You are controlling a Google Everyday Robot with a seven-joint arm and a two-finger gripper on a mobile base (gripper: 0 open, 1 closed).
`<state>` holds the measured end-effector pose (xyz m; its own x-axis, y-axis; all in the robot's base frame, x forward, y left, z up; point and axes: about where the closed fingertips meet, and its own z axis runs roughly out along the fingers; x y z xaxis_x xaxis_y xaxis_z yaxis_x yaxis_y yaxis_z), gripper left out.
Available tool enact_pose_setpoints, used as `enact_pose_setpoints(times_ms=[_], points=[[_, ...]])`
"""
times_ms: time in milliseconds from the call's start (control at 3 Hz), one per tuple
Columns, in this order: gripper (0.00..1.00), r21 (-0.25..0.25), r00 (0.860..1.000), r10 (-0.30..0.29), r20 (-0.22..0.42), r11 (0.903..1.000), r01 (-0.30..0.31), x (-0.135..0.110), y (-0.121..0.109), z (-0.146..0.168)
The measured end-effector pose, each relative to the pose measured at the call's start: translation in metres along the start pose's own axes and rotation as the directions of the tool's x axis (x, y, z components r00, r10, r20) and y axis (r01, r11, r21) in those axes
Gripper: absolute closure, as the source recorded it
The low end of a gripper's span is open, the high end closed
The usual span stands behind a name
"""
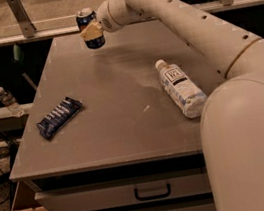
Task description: Pick pepsi can
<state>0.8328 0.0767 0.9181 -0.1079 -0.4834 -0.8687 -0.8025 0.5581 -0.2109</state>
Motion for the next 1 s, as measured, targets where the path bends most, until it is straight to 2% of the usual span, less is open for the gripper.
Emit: enact_pose_setpoints(times_ms=[333,667,1000], points=[[1.00,0.009,1.000,-0.016,0.011,0.9998,0.016,-0.028,0.009,-0.045],[1.00,0.014,1.000,-0.025,0.019,0.9996,0.025,-0.036,0.010,-0.051],[1.00,-0.044,0.999,-0.003,0.048,0.9990,0.005,-0.039,0.026,-0.048]])
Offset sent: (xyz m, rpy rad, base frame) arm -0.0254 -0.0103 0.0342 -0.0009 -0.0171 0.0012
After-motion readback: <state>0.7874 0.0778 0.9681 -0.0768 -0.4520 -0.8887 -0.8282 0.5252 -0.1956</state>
